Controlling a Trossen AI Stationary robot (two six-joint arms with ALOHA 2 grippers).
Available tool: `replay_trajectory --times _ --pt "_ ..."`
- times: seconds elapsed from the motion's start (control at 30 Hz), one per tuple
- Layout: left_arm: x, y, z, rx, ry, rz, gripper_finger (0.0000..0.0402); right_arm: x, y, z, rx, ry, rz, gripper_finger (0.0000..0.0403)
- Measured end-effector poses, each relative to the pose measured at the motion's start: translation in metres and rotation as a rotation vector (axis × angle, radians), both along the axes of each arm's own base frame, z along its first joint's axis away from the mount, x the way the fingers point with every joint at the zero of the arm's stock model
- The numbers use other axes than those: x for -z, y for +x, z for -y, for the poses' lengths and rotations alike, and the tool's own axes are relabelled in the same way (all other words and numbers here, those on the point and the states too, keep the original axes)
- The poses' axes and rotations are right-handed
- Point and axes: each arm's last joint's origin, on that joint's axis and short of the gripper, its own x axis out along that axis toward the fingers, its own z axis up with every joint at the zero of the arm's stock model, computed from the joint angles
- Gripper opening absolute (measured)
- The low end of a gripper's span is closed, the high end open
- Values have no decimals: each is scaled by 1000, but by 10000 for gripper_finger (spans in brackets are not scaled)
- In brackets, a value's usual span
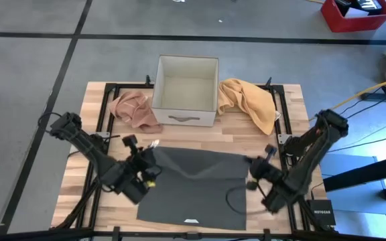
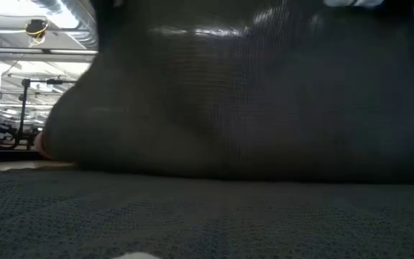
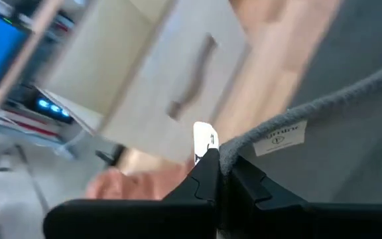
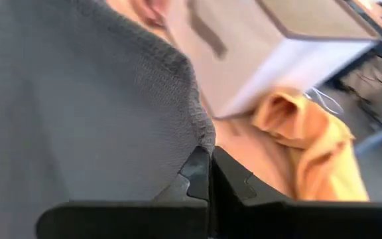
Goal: Fold towel
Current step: Fold the dark gray towel
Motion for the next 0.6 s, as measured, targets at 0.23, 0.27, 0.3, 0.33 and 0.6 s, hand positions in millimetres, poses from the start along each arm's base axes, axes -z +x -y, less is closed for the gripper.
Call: replay_trajectory --times 0.23,0.27,0.3,0.33,0.6 --pt "-10 21 -44 -98 224 66 3 -4 -9 62 144 -67 119 4" --pt "-10 24 -51 -115 244 50 2 -7 -10 70 157 -80 136 4" --pt "-10 27 -59 -134 260 35 2 -11 -11 77 168 -98 151 4" --pt "-10 29 -65 -149 276 19 2 -14 -12 84 176 -121 160 4" --pt "-13 40 -116 -297 361 -50 2 -38 -23 122 219 -306 152 7"
